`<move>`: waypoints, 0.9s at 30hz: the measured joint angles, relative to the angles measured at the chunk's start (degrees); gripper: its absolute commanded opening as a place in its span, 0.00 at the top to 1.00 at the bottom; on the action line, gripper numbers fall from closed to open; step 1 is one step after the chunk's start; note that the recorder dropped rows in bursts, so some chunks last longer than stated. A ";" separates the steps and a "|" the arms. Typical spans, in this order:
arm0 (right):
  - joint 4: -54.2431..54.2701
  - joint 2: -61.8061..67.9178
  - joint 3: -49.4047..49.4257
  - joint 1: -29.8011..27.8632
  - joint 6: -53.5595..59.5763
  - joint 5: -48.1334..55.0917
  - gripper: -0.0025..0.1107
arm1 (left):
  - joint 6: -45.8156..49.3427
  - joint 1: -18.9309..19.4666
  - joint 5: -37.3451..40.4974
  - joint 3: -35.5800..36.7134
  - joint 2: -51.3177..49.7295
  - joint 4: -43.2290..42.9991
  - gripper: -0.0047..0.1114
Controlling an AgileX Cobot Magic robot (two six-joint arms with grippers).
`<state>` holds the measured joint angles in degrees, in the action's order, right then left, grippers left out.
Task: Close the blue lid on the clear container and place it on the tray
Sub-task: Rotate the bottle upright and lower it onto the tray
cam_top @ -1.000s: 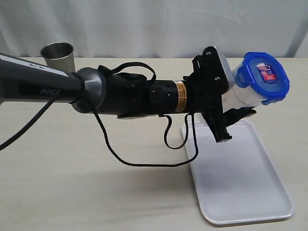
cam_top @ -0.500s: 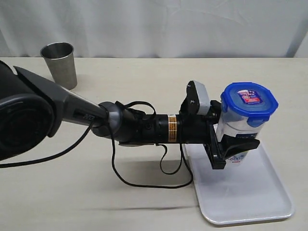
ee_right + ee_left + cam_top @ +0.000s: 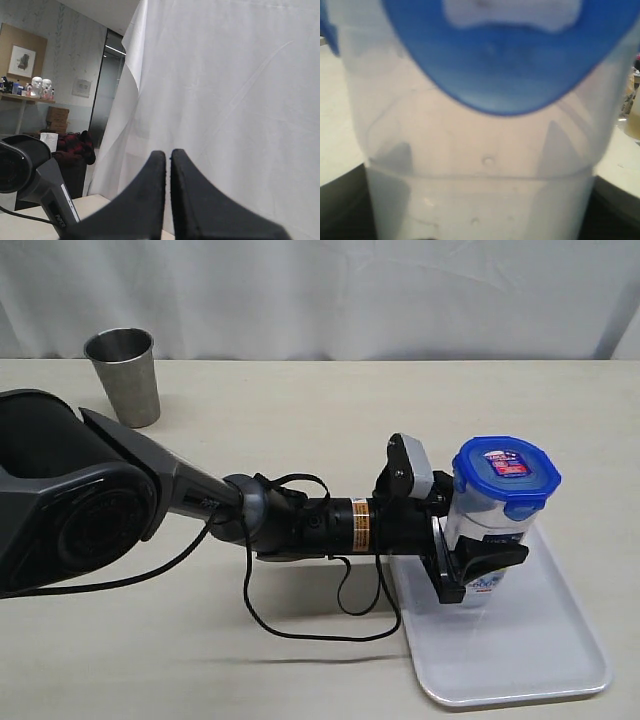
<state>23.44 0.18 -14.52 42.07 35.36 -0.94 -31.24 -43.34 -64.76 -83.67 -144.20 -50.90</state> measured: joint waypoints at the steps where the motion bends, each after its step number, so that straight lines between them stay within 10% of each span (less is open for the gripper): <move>1: 0.00 0.00 0.00 0.00 0.00 0.00 0.94 | 0.00 0.00 0.00 0.00 0.00 0.00 0.77; 9: 0.00 0.00 0.00 0.00 0.00 0.00 0.94 | 1.11 0.00 0.38 0.00 0.00 0.12 0.12; 27: 0.00 0.00 0.00 0.00 0.00 0.00 0.94 | 1.34 3.74 2.04 -0.02 0.00 -8.41 0.10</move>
<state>23.44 0.18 -14.52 42.07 35.36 -0.94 -29.90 -39.60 -62.72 -83.69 -144.20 -59.31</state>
